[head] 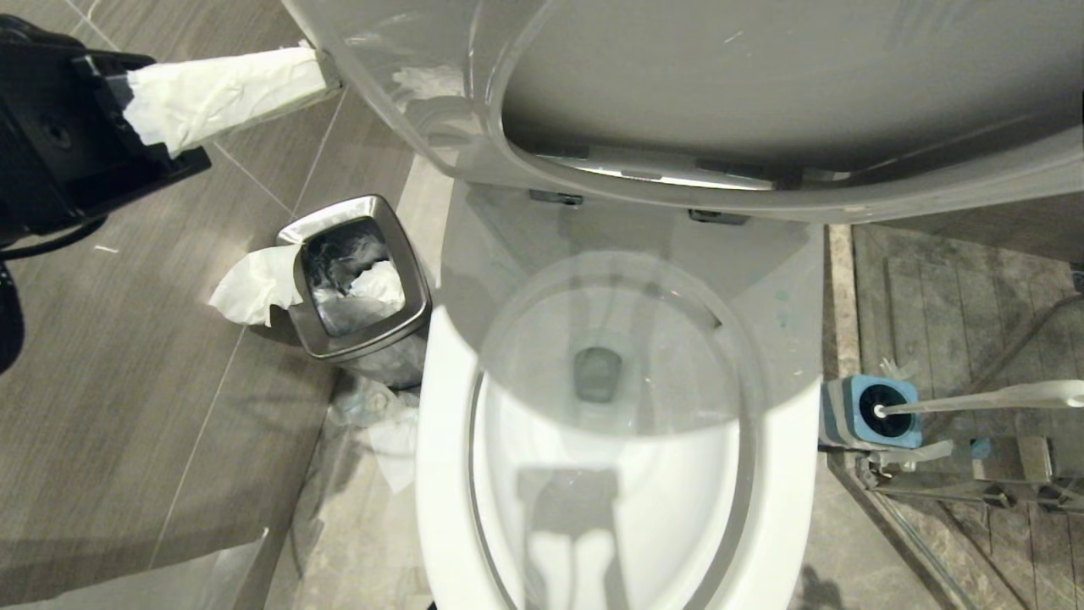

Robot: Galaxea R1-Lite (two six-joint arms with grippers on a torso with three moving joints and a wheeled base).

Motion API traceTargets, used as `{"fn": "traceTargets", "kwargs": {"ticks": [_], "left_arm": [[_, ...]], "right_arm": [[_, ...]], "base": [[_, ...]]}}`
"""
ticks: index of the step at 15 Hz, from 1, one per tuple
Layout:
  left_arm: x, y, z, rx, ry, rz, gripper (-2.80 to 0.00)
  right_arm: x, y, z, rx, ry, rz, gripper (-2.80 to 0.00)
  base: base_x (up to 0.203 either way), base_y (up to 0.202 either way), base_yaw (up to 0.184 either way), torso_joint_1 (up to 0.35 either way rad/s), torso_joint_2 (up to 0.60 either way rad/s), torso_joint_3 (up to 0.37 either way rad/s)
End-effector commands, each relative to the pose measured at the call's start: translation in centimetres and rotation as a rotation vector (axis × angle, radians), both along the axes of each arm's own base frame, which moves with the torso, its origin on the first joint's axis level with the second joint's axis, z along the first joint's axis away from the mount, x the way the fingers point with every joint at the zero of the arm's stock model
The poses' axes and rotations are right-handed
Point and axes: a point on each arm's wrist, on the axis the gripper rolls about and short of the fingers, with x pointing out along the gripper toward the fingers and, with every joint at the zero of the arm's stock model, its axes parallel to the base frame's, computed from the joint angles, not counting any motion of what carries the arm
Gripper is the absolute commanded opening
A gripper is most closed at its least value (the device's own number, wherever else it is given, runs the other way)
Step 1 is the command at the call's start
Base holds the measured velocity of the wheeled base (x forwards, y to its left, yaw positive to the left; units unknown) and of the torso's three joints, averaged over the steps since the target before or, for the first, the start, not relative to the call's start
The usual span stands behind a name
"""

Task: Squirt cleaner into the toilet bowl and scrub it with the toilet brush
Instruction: Close the toilet lid

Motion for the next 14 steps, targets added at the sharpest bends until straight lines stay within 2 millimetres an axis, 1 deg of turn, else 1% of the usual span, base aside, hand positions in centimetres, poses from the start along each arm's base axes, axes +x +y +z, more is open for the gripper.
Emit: {"fn": "traceTargets", "kwargs": {"ticks": [1, 6, 11, 14], "left_arm": [[-0.2, 0.1, 0.3, -0.003, -0.011, -0.003, -2.8], [-0.2, 0.1, 1.1, -0.01, -0.035, -0.003, -2.8], [-0.2, 0.1, 1.1, -0.011, -0.033, -0.002, -2.8], [-0.3, 0.2, 1.7, -0.017, -0.047, -0.002, -2.8]], "right_arm": [[0.0, 0.0, 0.1, 0.0, -0.001, 0.0, -2.8], [0.0, 0.0, 0.0, 0.0, 0.0, 0.0, -2.8], [0.0, 0.0, 0.0, 0.0, 0.0, 0.0, -2.8], [0.0, 0.0, 0.0, 0.0, 0.0, 0.0, -2.8]], "base": [[0.0, 0.0, 0.0, 0.0, 0.0, 0.0], [0.0, 0.0, 0.0, 0.0, 0.0, 0.0], [0.0, 0.0, 0.0, 0.0, 0.0, 0.0], [0.0, 0.0, 0.0, 0.0, 0.0, 0.0]]}}
